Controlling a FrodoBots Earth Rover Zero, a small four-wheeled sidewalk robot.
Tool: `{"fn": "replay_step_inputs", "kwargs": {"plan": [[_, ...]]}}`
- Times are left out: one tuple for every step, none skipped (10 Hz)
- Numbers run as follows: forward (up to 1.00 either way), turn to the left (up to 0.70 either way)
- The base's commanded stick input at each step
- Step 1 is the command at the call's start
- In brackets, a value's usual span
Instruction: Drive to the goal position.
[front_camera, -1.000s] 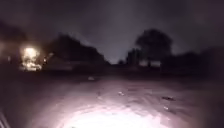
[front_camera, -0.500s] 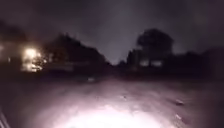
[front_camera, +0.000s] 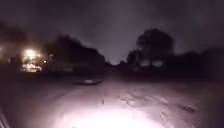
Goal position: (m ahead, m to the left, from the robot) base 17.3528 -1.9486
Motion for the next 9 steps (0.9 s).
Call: {"fn": "replay_step_inputs", "kwargs": {"plan": [[0.7, 0.0], [0.7, 0.0], [0.7, 0.0], [0.7, 0.0], [0.7, 0.0], [0.7, 0.0], [0.7, 0.0], [0.7, 0.0], [0.7, 0.0]]}}
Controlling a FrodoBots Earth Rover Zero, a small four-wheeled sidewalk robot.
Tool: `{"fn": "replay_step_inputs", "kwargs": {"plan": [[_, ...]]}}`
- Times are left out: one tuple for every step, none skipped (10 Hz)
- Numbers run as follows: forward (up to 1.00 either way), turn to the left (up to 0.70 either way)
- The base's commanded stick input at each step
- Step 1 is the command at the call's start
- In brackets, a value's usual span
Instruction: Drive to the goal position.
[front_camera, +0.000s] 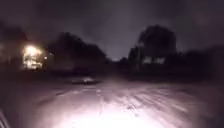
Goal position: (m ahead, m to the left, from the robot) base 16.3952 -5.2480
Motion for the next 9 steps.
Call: {"fn": "replay_step_inputs", "kwargs": {"plan": [[0.7, 0.0], [0.7, 0.0], [0.7, -0.07], [0.7, -0.34], [0.7, -0.35], [0.7, -0.11], [0.7, 0.0], [0.7, 0.0], [0.7, 0.0]]}}
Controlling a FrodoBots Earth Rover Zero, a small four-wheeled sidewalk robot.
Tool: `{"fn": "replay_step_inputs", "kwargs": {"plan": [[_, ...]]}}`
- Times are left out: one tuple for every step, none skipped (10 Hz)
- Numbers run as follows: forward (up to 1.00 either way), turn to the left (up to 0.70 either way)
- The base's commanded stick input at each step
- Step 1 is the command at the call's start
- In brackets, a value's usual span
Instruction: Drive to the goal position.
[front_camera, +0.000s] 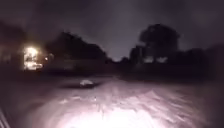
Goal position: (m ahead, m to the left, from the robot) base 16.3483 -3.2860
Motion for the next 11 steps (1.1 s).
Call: {"fn": "replay_step_inputs", "kwargs": {"plan": [[0.7, 0.0], [0.7, 0.0], [0.7, 0.0], [0.7, 0.0], [0.7, 0.0], [0.7, 0.0], [0.7, 0.0], [0.7, 0.0], [0.7, 0.0], [0.7, 0.0], [0.7, 0.0]]}}
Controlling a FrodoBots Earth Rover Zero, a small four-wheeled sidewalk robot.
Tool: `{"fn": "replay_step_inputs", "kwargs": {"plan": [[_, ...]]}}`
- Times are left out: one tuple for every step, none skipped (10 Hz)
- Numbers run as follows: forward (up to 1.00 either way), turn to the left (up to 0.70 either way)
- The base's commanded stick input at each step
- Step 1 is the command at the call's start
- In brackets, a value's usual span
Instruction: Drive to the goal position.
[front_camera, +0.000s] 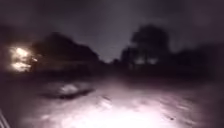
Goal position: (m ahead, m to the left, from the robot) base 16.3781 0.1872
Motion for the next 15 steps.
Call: {"fn": "replay_step_inputs", "kwargs": {"plan": [[0.7, 0.0], [0.7, 0.0], [0.7, 0.0], [0.7, 0.0], [0.7, 0.0], [0.7, 0.0], [0.7, 0.0], [0.7, 0.0], [0.7, 0.0], [0.7, 0.0], [0.7, 0.0], [0.7, 0.0], [0.7, 0.0], [0.7, 0.0], [0.7, 0.0]]}}
